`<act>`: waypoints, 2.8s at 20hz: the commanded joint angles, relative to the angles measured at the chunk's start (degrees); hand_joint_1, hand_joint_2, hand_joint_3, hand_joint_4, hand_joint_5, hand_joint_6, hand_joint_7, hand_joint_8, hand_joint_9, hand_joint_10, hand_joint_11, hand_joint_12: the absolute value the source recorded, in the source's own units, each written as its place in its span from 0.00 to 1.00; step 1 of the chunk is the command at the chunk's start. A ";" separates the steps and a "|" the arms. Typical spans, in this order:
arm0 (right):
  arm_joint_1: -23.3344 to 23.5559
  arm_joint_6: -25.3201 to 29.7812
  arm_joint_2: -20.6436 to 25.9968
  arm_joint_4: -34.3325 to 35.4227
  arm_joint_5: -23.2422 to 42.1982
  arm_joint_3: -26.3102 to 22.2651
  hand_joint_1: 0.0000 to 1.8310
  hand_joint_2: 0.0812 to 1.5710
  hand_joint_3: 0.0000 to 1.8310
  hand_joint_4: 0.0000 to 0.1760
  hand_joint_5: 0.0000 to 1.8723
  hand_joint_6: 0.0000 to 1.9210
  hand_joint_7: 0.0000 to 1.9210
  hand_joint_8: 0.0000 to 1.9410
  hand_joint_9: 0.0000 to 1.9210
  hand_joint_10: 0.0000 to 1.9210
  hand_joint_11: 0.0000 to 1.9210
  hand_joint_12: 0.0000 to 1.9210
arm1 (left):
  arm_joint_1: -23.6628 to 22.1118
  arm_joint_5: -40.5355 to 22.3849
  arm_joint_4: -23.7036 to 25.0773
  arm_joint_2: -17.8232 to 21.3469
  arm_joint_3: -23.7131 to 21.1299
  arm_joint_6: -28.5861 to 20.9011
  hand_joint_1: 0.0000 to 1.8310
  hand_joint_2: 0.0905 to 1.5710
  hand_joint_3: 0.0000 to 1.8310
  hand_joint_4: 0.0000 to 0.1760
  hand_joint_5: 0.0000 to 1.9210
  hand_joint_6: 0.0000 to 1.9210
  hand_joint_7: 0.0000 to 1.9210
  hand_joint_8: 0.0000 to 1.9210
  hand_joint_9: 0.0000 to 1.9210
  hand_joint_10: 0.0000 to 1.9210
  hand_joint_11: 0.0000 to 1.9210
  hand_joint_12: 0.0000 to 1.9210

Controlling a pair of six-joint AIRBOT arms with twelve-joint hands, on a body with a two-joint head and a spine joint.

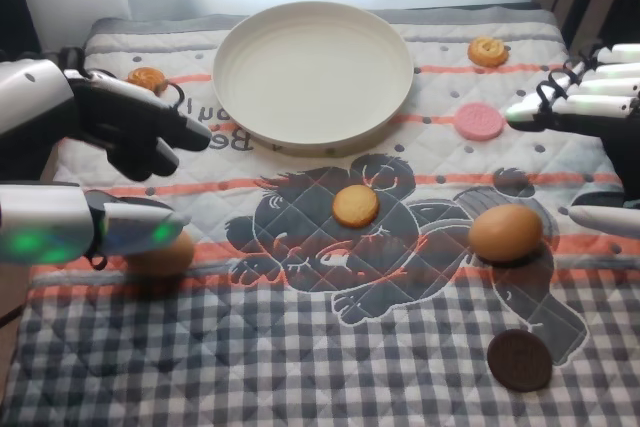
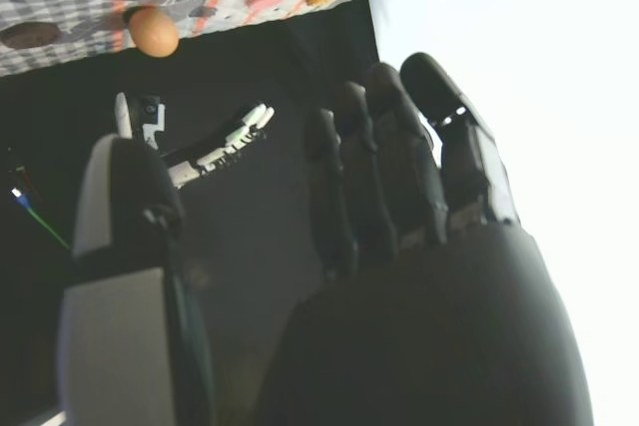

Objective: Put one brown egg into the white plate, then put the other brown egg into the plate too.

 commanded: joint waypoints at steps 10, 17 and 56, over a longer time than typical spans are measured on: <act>0.69 0.19 -0.26 2.01 6.28 0.24 0.27 0.80 0.00 0.00 0.26 0.00 0.29 0.00 0.29 0.00 0.24 0.16 | -6.99 9.95 -1.07 -5.63 6.56 7.81 0.47 0.56 0.00 0.38 0.33 0.00 0.43 0.00 0.44 0.00 0.13 0.57; 0.62 0.19 -0.26 1.82 6.28 0.26 0.28 0.80 0.00 0.08 0.27 0.00 0.30 0.00 0.30 0.00 0.25 0.15 | -6.21 14.23 -10.70 -7.97 7.60 21.40 0.37 0.52 0.00 1.00 0.14 0.00 0.20 0.00 0.27 0.00 0.00 0.68; 0.78 0.19 -0.57 1.70 6.35 0.44 0.33 0.78 0.00 0.09 0.29 0.00 0.34 0.00 0.35 0.00 0.31 0.14 | -10.35 13.26 -18.23 -19.41 17.83 22.50 0.68 0.72 0.00 0.00 0.51 0.39 0.44 0.74 0.42 0.61 0.36 0.75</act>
